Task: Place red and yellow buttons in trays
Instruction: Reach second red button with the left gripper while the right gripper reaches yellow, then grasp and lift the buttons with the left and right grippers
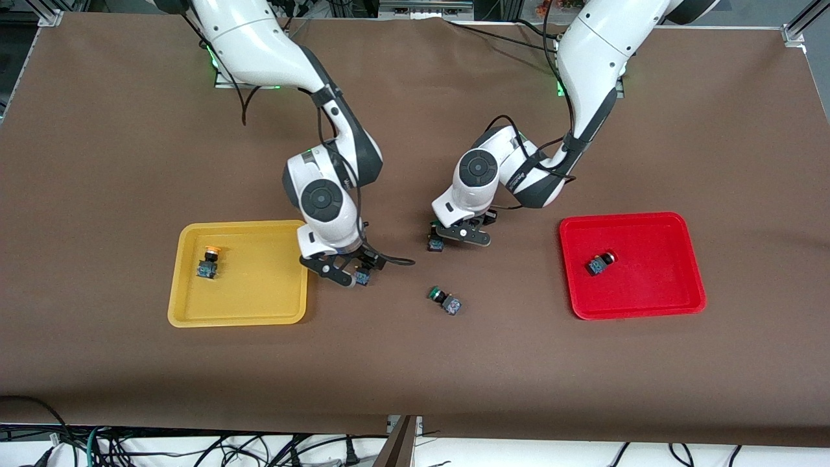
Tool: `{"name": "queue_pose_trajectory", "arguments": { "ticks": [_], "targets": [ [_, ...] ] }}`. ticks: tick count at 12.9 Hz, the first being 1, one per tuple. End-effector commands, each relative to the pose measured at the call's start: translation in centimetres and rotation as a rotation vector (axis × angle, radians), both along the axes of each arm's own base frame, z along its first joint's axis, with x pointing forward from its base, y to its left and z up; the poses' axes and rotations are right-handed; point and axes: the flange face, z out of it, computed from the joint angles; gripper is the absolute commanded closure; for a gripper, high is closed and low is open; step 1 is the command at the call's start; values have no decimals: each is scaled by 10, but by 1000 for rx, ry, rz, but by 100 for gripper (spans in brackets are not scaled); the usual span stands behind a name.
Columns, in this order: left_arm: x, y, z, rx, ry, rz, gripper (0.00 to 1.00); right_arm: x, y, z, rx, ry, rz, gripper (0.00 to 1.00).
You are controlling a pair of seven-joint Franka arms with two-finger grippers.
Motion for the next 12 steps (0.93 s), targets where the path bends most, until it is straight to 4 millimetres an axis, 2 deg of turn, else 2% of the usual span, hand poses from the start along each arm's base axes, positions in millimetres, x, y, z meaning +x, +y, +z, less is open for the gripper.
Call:
{"name": "queue_pose_trajectory", "arguments": {
  "ticks": [1, 3, 5, 7, 9, 10, 11, 12],
  "targets": [
    [2, 2, 8, 13, -24, 7, 89, 10, -1, -5, 19, -38, -24, 0],
    [9, 13, 31, 61, -7, 18, 88, 12, -1, -11, 23, -60, -21, 0],
    [26, 38, 67, 115, 9, 34, 86, 14, -1, -23, 29, -88, -16, 0],
    [44, 76, 94, 134, 29, -33, 87, 15, -1, -34, 34, -113, -12, 0],
    [66, 127, 111, 140, 78, -148, 87, 15, -1, -35, 33, -112, -5, 4],
    [77, 152, 116, 138, 109, -200, 86, 15, -1, -35, 32, -113, 1, 26],
    [88, 178, 119, 129, 136, -255, 85, 15, -1, -35, 31, -113, 6, 54],
    [97, 206, 120, 110, 150, -303, 85, 15, -1, -35, 30, -114, 14, 76]
  ]
}}
